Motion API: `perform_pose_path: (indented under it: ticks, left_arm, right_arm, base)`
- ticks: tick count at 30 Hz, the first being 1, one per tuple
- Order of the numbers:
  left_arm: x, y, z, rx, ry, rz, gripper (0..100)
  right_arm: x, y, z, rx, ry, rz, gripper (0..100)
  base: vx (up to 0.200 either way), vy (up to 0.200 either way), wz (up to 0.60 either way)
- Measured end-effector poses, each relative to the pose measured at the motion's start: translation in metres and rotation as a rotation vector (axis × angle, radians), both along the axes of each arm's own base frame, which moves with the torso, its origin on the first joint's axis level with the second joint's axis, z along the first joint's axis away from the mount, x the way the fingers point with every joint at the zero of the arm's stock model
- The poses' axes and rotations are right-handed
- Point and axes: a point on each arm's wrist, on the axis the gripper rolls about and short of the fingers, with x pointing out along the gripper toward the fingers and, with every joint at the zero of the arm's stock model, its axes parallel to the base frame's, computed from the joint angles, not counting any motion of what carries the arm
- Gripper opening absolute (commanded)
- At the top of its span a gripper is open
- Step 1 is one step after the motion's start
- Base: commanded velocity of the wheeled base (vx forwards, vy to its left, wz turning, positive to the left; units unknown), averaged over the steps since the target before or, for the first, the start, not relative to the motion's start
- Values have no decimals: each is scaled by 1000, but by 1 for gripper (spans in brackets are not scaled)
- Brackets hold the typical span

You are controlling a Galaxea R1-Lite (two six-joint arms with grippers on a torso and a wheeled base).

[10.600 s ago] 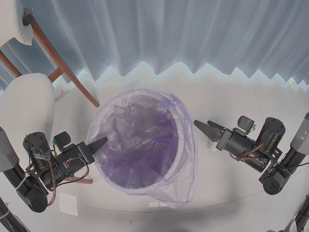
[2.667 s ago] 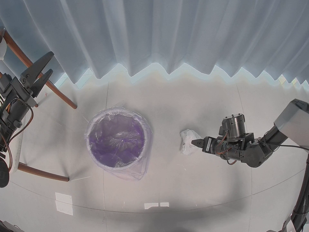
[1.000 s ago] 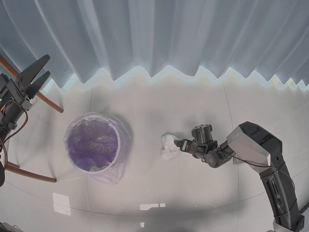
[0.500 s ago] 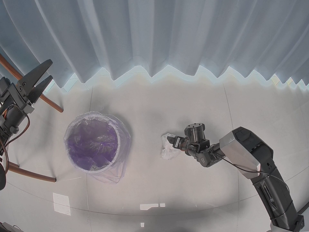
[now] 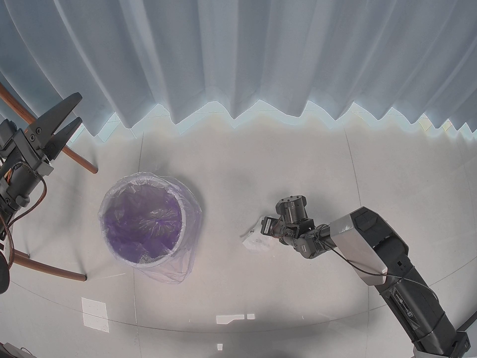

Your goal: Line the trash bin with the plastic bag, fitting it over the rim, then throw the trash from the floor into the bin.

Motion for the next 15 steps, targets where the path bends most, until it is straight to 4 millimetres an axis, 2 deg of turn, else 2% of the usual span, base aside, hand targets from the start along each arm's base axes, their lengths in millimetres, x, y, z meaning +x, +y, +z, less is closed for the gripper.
perform_pose_path:
  ticks: [6,11,15]
  left_arm:
    - [0,0,0,0,1,0,100]
    - [0,0,0,0,1,-1,100]
    - [0,-1,-1,0,2,-4,100]
  right_arm:
    - [0,1,3,1,-12,-34,0]
    - [-4,-2,27,45,-15,-70,0]
    - [-19,-8,51,74,12,-94,0]
  base:
    - [0,0,0]
    - [0,0,0]
    - [0,0,0]
